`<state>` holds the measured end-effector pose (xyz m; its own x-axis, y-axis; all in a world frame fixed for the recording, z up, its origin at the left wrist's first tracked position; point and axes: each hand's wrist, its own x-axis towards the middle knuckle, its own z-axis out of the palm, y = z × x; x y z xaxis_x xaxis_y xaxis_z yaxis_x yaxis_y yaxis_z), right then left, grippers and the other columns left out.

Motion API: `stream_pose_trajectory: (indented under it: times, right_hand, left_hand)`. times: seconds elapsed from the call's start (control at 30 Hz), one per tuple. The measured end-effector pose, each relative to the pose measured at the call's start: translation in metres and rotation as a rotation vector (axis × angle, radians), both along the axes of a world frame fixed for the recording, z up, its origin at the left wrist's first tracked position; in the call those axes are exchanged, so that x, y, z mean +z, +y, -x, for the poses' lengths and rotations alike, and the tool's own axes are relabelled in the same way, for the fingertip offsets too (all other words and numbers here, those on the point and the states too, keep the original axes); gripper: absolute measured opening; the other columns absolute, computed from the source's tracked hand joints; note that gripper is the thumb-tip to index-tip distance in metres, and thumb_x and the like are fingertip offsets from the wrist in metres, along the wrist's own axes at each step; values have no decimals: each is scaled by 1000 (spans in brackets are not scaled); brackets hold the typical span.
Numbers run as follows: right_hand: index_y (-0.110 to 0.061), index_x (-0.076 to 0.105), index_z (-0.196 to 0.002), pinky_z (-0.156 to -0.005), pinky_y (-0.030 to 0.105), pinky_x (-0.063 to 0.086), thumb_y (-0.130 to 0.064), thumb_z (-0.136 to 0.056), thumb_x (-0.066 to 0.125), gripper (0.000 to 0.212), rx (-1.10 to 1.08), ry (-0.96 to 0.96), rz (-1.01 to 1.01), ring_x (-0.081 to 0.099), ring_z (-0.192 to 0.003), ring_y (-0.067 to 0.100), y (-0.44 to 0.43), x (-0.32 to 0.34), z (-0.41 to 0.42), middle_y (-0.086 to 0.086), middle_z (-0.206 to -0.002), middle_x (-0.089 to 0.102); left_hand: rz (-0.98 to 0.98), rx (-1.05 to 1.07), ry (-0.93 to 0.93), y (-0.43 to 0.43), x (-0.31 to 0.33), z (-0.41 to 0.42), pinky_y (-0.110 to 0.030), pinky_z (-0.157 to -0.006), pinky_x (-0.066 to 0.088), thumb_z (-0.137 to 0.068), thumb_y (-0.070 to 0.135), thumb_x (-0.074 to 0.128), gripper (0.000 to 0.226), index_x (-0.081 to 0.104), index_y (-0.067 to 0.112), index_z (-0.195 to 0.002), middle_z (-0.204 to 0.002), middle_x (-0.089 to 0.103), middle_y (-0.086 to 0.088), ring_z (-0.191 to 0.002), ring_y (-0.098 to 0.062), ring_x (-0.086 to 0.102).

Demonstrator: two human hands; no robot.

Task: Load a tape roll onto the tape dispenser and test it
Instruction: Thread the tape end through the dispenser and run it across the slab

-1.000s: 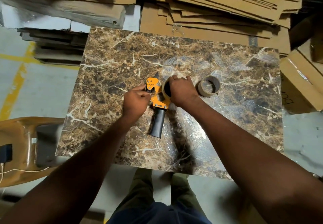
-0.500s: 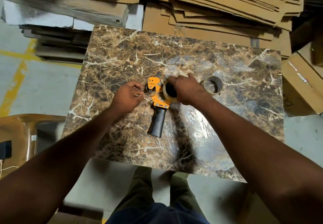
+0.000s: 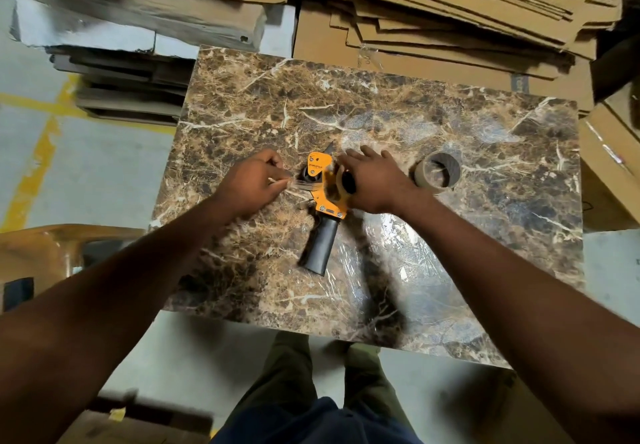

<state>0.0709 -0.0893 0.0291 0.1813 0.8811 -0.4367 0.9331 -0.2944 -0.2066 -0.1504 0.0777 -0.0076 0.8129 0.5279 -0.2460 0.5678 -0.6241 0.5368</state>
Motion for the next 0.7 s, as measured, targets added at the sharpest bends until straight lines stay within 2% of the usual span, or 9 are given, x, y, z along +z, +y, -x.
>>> stream_pose_trajectory:
  times: [0.07, 0.1, 0.17, 0.23, 0.3, 0.43, 0.53, 0.63, 0.7]
  right_hand:
    - [-15, 35, -154, -121, 59, 20, -55, -78, 79, 98, -133, 35, -95, 27, -151, 34, 4, -3, 19, 9, -160, 42]
    - [-16, 35, -154, -121, 59, 19, -60, -75, 80, 101, -179, 48, -137, 28, -151, 34, 7, -5, 29, 8, -160, 42]
    - [-19, 30, -158, -122, 60, 14, -68, -72, 78, 110, -215, 65, -175, 22, -154, 35, 11, -10, 48, 6, -166, 31]
    - [-23, 23, -162, -123, 64, 9, -76, -72, 74, 116, -221, 64, -175, 13, -157, 36, 14, -18, 62, 4, -170, 21]
    - [-24, 20, -163, -123, 65, 6, -79, -71, 72, 119, -243, 51, -172, 6, -158, 35, 18, -24, 70, 2, -172, 17]
    - [-23, 19, -164, -123, 64, 3, -69, -79, 72, 110, -297, 20, -189, 3, -159, 32, 22, -28, 79, -1, -172, 14]
    - [-23, 19, -163, -123, 63, 3, -62, -83, 73, 104, -318, 9, -224, 4, -159, 31, 20, -30, 81, -1, -171, 17]
    - [-25, 20, -163, -124, 63, 3, -62, -83, 73, 103, -322, 7, -228, 5, -159, 30, 19, -33, 81, -3, -171, 19]
    - [-26, 20, -163, -124, 64, 4, -60, -84, 73, 101, -314, -6, -227, 4, -159, 29, 18, -34, 80, -4, -171, 19]
  left_hand:
    - [8, -11, 19, 5, 1, -2, -43, -82, 62, -98, 37, 72, 22, 80, 25, -115, -114, 57, 10, -92, -12, 62]
    - [-7, -31, 28, 8, 1, -3, -44, -83, 62, -98, 38, 71, 22, 80, 26, -114, -116, 56, 10, -93, -13, 62]
    - [-32, -73, 32, 12, 4, -6, -43, -83, 61, -99, 39, 70, 22, 80, 26, -114, -122, 56, 10, -96, -13, 62]
    - [-44, -100, 26, 15, 7, -10, -35, -79, 57, -99, 39, 71, 22, 80, 25, -114, -130, 57, 9, -98, -10, 61]
    - [-61, -156, 33, 21, 6, -15, -30, -83, 49, -99, 37, 71, 22, 81, 25, -114, -140, 56, 8, -109, -10, 58]
    - [-77, -273, 31, 39, 2, -21, -39, -99, 53, -98, 38, 70, 23, 80, 27, -115, -145, 55, 6, -120, -15, 59]
    - [-74, -330, 39, 45, 2, -30, -34, -105, 47, -98, 36, 71, 23, 80, 26, -117, -150, 53, 6, -119, -10, 54]
    - [-127, -427, 34, 51, 1, -40, -42, -114, 46, -98, 35, 71, 23, 80, 26, -118, -151, 53, 2, -126, -15, 55]
    - [-159, -477, 43, 55, 0, -43, -41, -117, 41, -98, 36, 70, 24, 79, 27, -119, -150, 54, 2, -130, -16, 52]
